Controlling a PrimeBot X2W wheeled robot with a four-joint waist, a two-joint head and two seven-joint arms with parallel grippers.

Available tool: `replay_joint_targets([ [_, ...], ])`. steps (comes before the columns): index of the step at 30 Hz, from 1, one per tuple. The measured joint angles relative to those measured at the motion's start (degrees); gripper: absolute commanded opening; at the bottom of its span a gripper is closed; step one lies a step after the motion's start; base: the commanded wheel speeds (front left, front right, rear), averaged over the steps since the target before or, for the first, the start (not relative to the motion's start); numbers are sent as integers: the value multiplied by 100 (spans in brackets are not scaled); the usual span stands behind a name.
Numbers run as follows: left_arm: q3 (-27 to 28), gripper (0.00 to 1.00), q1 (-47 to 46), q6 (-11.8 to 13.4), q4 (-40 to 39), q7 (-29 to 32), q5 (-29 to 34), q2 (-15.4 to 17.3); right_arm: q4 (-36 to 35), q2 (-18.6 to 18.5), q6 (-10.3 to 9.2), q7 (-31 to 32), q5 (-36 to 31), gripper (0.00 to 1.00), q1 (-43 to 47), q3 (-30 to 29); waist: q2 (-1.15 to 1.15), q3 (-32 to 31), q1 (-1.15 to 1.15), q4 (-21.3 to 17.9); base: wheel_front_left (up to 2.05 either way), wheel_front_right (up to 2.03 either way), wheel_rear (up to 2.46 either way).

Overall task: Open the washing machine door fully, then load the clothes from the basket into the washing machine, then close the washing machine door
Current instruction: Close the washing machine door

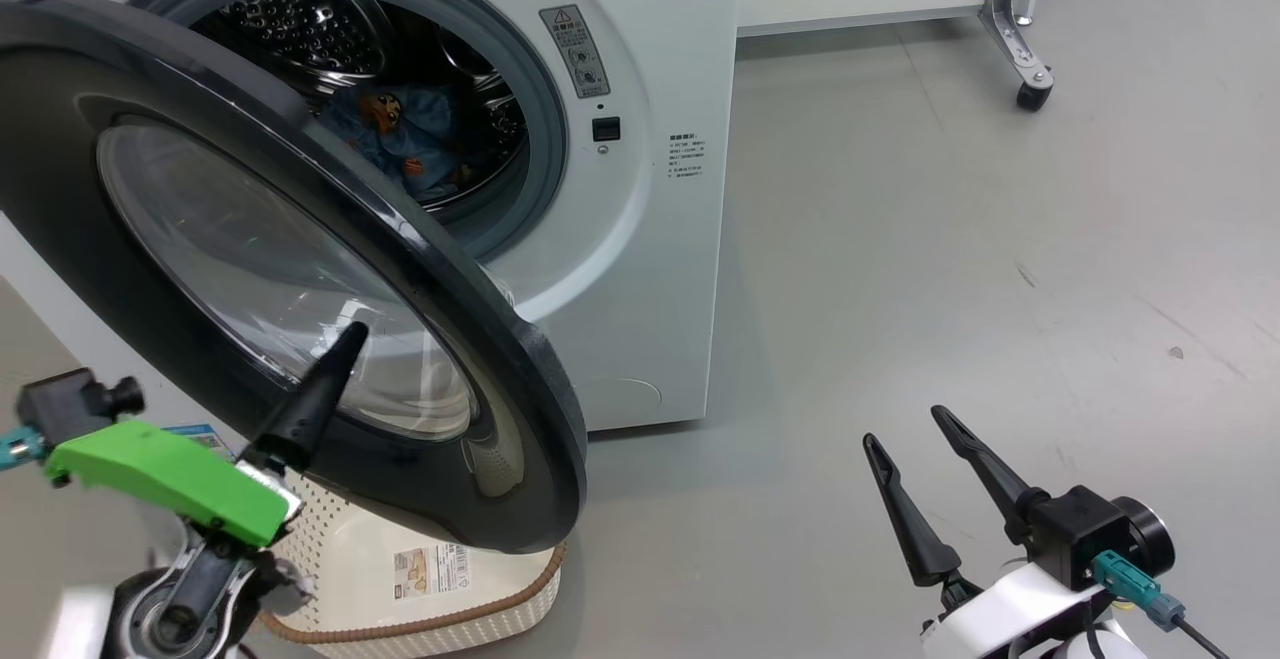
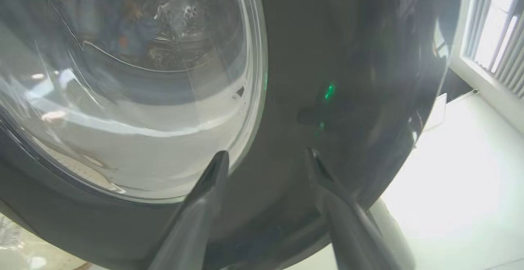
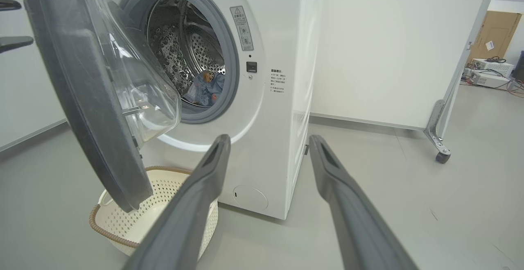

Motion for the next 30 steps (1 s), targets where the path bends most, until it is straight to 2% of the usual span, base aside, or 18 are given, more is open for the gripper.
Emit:
replay_joint_targets([
  [4,141,100,247,-90,-234,-580,1205,424,-48,-3,0,0,-1,100,4,-134,0,7,0,26,0,0,0],
  [6,263,100,378,-91,-313,-918,1640,487,-70,-7,0,0,-1,100,5,-222,0,12,0,42,0,0,0],
  [7,372,100,551,-91,-324,-1284,2130,536,-89,-10,0,0,-1,100,15,-299,0,18,0,56,0,0,0],
  [9,413,100,786,-91,-319,-1603,2763,714,-103,-10,0,0,-2,100,27,-371,0,29,0,65,0,0,0],
  [13,502,100,1283,-7,-213,-2140,3668,945,-148,-9,0,0,-44,100,31,-461,0,55,0,68,0,0,0],
  [22,219,100,1958,164,167,-3163,4758,915,-159,-33,0,0,-127,100,81,-641,0,112,0,52,0,0,0],
  [26,188,100,2129,322,400,-3519,4923,767,-132,-35,0,0,-172,100,155,-717,0,125,0,41,0,0,0],
  [30,132,100,2212,372,568,-3764,4941,649,-85,-53,0,0,-261,100,164,-838,0,127,0,48,0,0,0],
])
